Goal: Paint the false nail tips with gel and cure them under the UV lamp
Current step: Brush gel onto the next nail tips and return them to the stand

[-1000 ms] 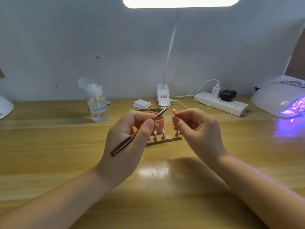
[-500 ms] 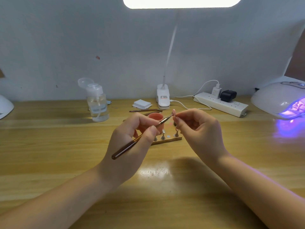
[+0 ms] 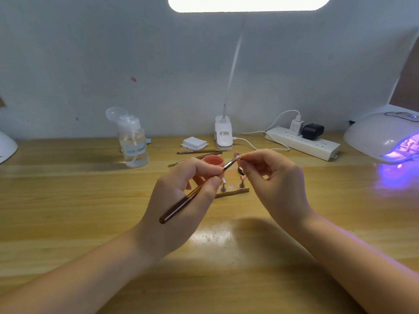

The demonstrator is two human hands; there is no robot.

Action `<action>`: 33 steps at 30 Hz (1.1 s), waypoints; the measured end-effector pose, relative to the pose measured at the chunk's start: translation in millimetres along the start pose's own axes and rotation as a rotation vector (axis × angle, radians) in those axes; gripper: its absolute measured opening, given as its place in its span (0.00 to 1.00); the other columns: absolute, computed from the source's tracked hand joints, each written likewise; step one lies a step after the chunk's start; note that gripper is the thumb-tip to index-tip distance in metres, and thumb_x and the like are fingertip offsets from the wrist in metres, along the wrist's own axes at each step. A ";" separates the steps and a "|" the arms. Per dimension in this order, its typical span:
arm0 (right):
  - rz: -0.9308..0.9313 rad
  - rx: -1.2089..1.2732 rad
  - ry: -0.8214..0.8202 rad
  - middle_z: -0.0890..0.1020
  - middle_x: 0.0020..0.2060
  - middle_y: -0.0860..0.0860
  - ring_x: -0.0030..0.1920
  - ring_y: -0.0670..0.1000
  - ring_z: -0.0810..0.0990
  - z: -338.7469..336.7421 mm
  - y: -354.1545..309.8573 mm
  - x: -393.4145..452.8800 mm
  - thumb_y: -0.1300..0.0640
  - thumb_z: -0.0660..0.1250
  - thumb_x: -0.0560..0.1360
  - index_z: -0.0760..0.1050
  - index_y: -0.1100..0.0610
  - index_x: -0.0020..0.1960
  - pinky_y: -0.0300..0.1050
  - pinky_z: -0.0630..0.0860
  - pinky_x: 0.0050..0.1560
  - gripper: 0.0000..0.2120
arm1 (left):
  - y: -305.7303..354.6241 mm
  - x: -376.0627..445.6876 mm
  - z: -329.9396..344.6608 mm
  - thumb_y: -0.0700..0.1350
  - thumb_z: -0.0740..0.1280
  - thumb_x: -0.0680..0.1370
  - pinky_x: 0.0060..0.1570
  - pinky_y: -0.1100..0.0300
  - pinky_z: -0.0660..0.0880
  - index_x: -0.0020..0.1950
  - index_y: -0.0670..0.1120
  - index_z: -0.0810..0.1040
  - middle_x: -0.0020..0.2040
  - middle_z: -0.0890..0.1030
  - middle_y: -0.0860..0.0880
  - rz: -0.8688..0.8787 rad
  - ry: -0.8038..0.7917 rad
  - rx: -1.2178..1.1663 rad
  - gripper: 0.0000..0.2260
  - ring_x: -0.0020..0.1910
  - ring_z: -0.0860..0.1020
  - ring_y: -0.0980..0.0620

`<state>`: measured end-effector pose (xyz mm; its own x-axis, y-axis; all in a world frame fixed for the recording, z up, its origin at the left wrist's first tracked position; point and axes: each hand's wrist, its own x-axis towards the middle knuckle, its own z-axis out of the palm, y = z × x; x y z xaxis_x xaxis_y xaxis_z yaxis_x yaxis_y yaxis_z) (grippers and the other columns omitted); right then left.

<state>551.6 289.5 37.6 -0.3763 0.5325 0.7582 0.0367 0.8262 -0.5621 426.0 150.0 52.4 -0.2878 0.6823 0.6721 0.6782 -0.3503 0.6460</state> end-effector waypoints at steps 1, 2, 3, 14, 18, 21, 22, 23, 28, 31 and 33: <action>0.003 -0.001 0.004 0.84 0.40 0.48 0.41 0.47 0.83 0.3 0.4 -0.2 0.65 0.72 0.73 0.82 0.58 0.50 0.46 0.80 0.43 0.06 | -0.4 -0.5 -0.2 0.49 0.66 0.74 0.43 0.72 0.69 0.46 0.52 0.79 0.42 0.81 0.61 0.013 -0.006 0.005 0.04 0.44 0.78 0.59; 0.008 0.005 0.008 0.84 0.40 0.48 0.41 0.47 0.83 0.4 0.7 -0.4 0.65 0.72 0.73 0.82 0.58 0.49 0.45 0.80 0.43 0.05 | -0.6 -1.2 -0.7 0.49 0.64 0.74 0.43 0.72 0.68 0.45 0.49 0.80 0.40 0.81 0.59 0.029 -0.006 0.004 0.07 0.44 0.78 0.58; 0.012 0.011 0.012 0.84 0.40 0.49 0.40 0.47 0.83 0.6 0.8 -0.5 0.64 0.72 0.73 0.83 0.59 0.49 0.45 0.80 0.43 0.05 | -0.4 -1.6 -1.0 0.49 0.63 0.73 0.43 0.73 0.68 0.45 0.48 0.80 0.39 0.81 0.57 0.039 -0.002 0.002 0.08 0.43 0.78 0.58; 0.147 0.133 -0.022 0.84 0.37 0.49 0.38 0.49 0.83 1.2 -3.0 -0.1 0.64 0.71 0.74 0.82 0.59 0.48 0.52 0.81 0.43 0.04 | 3.0 -0.9 0.6 0.49 0.63 0.75 0.44 0.75 0.68 0.49 0.51 0.80 0.42 0.81 0.59 0.069 0.012 0.025 0.08 0.45 0.78 0.61; 0.190 0.171 -0.018 0.84 0.38 0.50 0.40 0.50 0.84 0.4 -2.8 0.9 0.63 0.71 0.74 0.81 0.57 0.49 0.53 0.81 0.44 0.05 | 2.4 -3.0 -0.4 0.49 0.62 0.74 0.42 0.69 0.70 0.46 0.49 0.79 0.40 0.82 0.58 0.052 0.033 -0.012 0.08 0.43 0.79 0.56; 0.188 0.196 -0.014 0.84 0.38 0.50 0.39 0.51 0.84 1.3 -3.8 1.2 0.63 0.72 0.73 0.81 0.57 0.48 0.52 0.81 0.43 0.05 | 4.1 -1.0 -0.3 0.50 0.64 0.76 0.43 0.68 0.72 0.49 0.55 0.78 0.44 0.83 0.61 0.022 0.078 -0.023 0.05 0.44 0.79 0.58; 0.184 0.211 -0.012 0.84 0.37 0.50 0.39 0.51 0.84 1.8 -4.5 1.1 0.63 0.72 0.73 0.81 0.56 0.48 0.52 0.81 0.42 0.05 | 4.5 -0.6 0.1 0.49 0.66 0.77 0.43 0.70 0.72 0.50 0.56 0.78 0.45 0.83 0.61 0.014 0.078 -0.036 0.04 0.45 0.80 0.59; 0.182 0.226 -0.011 0.84 0.37 0.51 0.39 0.51 0.84 2.3 -5.2 1.0 0.63 0.72 0.73 0.81 0.56 0.48 0.51 0.81 0.42 0.05 | 4.4 -0.3 0.7 0.47 0.67 0.77 0.43 0.71 0.72 0.50 0.55 0.79 0.45 0.83 0.60 0.002 0.075 -0.048 0.04 0.46 0.80 0.59; 0.208 0.264 0.000 0.84 0.37 0.51 0.38 0.51 0.84 2.7 -5.2 0.7 0.60 0.70 0.74 0.81 0.54 0.47 0.51 0.82 0.42 0.03 | 2.1 -3.7 -0.7 0.50 0.63 0.74 0.44 0.59 0.74 0.45 0.51 0.79 0.40 0.83 0.54 -0.024 0.019 -0.108 0.06 0.43 0.80 0.53; 0.228 0.280 0.004 0.84 0.37 0.51 0.38 0.51 0.84 2.6 -5.2 1.3 0.60 0.71 0.74 0.81 0.55 0.47 0.52 0.82 0.42 0.03 | 3.2 -4.4 -2.1 0.51 0.62 0.74 0.44 0.58 0.75 0.46 0.51 0.79 0.40 0.83 0.54 -0.016 0.051 -0.134 0.08 0.43 0.80 0.53; 0.230 0.279 0.002 0.84 0.37 0.51 0.38 0.52 0.84 2.6 -5.2 1.0 0.62 0.71 0.74 0.81 0.56 0.48 0.53 0.82 0.42 0.04 | 4.1 -2.2 -0.9 0.50 0.64 0.76 0.44 0.63 0.76 0.48 0.53 0.79 0.43 0.83 0.56 -0.029 0.078 -0.131 0.06 0.46 0.81 0.55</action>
<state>548.6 285.3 40.4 -0.3860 0.6992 0.6017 -0.1339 0.6029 -0.7865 428.9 146.5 53.9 -0.3611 0.6435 0.6749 0.5759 -0.4153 0.7042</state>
